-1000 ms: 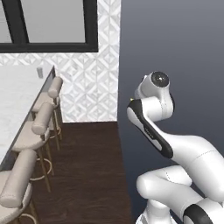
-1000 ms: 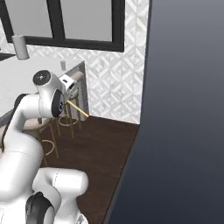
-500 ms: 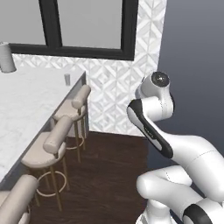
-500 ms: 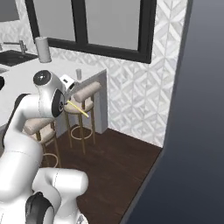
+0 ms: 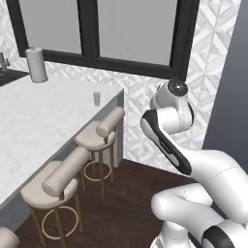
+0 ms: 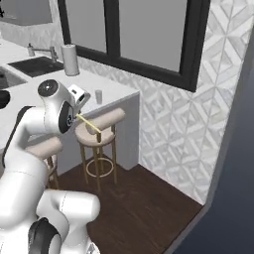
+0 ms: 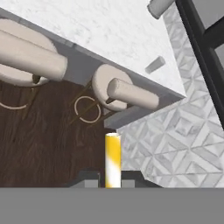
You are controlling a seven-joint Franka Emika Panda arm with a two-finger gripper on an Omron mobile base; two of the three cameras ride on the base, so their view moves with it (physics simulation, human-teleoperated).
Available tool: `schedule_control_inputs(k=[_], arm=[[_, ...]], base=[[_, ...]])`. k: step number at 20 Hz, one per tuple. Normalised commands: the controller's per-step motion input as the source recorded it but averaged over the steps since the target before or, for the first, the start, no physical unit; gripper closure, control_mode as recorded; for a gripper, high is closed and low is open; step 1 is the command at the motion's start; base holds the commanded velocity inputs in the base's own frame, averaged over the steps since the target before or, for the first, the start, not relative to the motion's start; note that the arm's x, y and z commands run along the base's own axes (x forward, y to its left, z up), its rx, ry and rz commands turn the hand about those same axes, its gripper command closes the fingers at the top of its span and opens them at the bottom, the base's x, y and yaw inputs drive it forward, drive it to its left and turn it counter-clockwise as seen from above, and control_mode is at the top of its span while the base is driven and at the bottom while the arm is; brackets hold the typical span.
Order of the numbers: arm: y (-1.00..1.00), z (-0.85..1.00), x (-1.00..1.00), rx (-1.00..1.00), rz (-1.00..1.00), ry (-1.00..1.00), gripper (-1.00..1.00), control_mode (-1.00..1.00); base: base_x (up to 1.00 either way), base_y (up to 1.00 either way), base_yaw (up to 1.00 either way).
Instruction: Take a straw from the drawer in front and place it inside the glass cup on the dining counter.
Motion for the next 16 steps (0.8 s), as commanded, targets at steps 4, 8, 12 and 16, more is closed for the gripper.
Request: schedule_control_inputs(k=[4, 8, 12, 16], arm=[[0.0, 0.0, 0.0, 0.0, 0.0, 0.0, 1.0, 1.0], [0.0, 0.0, 0.0, 0.0, 0.0, 0.0, 1.0, 1.0], [0.0, 0.0, 0.0, 0.0, 0.0, 0.0, 1.0, 1.0], [0.0, 0.0, 0.0, 0.0, 0.0, 0.0, 1.0, 1.0]], base=[[0.91, -0.56, 0.47], [0.83, -0.54, 0.5], [0.74, -0.58, 0.5], [0.72, -0.57, 0.49]])
